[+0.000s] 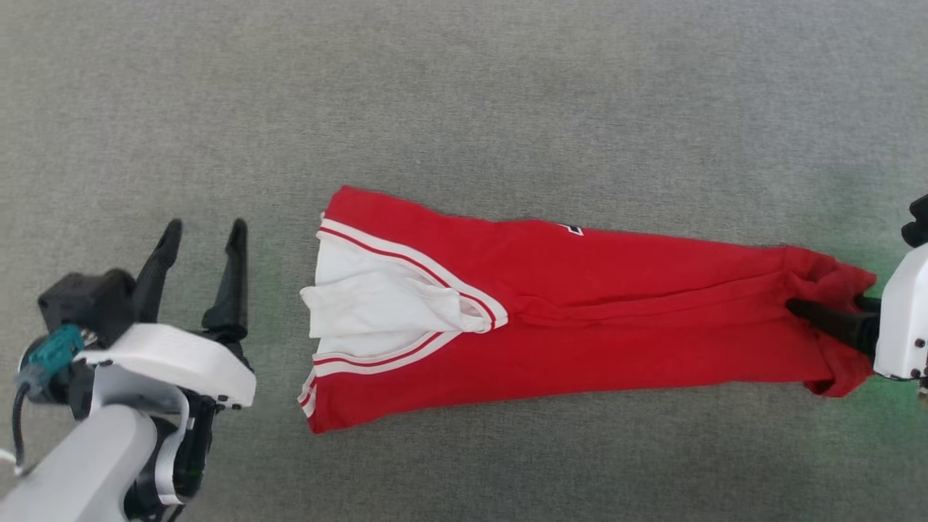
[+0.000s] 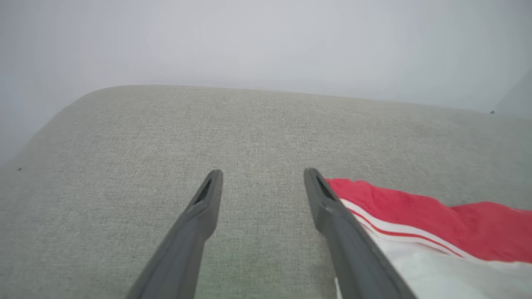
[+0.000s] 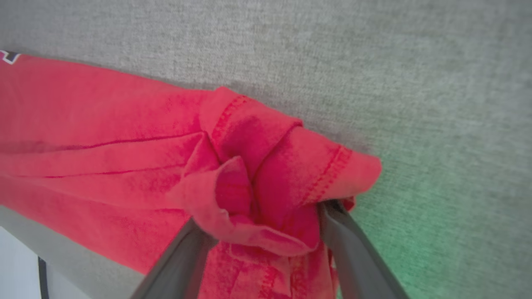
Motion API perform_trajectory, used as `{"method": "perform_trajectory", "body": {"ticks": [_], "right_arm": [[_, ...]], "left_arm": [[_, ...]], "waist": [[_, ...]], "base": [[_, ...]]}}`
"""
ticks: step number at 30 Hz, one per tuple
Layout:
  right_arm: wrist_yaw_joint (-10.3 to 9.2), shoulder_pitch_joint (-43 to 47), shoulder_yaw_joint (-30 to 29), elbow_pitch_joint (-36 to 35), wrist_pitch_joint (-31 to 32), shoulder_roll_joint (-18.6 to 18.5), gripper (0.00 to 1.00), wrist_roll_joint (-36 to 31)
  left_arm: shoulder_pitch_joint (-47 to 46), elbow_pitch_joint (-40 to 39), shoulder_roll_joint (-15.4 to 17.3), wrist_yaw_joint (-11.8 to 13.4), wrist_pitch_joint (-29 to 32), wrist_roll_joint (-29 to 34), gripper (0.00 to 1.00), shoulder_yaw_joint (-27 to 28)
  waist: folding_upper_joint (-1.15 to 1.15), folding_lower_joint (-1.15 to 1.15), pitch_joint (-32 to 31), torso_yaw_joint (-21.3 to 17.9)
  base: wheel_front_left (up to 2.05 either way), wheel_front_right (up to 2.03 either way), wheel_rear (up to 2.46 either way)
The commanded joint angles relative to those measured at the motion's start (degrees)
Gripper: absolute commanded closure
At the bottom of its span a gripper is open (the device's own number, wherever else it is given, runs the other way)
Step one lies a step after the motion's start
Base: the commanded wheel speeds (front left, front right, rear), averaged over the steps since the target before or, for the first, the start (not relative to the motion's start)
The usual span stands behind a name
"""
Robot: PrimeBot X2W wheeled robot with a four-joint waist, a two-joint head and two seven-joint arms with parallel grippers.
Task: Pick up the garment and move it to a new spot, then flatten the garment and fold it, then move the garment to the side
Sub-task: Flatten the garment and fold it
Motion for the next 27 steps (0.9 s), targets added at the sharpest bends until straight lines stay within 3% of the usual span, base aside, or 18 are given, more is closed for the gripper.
{"method": "perform_trajectory", "body": {"ticks": [1,2,4,10,18,23,27], "right_arm": [[0.00,0.99,2.12,1.56,1.09,1.96,0.00,0.41],[0.00,0.91,2.52,2.03,1.59,2.05,0.25,0.87],[0.03,0.77,3.20,2.49,3.01,2.96,1.00,2.66],[0.05,0.11,1.01,1.76,3.96,3.76,1.00,7.20],[-0.03,-0.61,-4.08,3.49,1.50,1.62,1.00,6.88],[-0.02,-0.90,-7.50,6.37,0.33,-0.15,1.00,5.82],[-0.02,-1.40,-9.42,8.55,-0.46,-1.30,1.00,4.78]], "left_arm": [[0.91,0.42,-0.71,-0.56,-0.64,0.36,0.00,0.79],[1.73,1.34,-1.47,-1.05,-1.13,0.37,0.00,1.43],[3.21,3.01,-2.89,-1.84,-1.68,1.39,0.00,3.06],[8.55,4.79,-10.26,-7.25,-1.90,8.21,0.00,13.72],[16.26,6.71,-22.10,-18.60,-1.92,20.24,0.00,29.77],[18.37,8.19,-28.51,-25.59,-1.92,25.33,0.00,36.90],[18.73,9.13,-31.33,-28.01,-1.93,27.88,0.00,39.81]], "waist": [[0.00,0.00,0.06,0.37],[0.00,0.00,0.08,0.64],[0.00,0.00,0.07,0.99],[0.00,0.00,-0.10,1.57],[0.00,0.00,-1.38,1.50],[0.00,0.00,-2.36,1.59],[0.00,0.00,-2.88,1.50]], "base": [[0.00,0.00,0.00],[0.00,0.00,0.00],[0.00,0.00,0.00],[0.00,0.00,0.00],[0.00,0.00,0.00],[0.00,0.00,0.00],[0.00,0.00,0.00]]}}
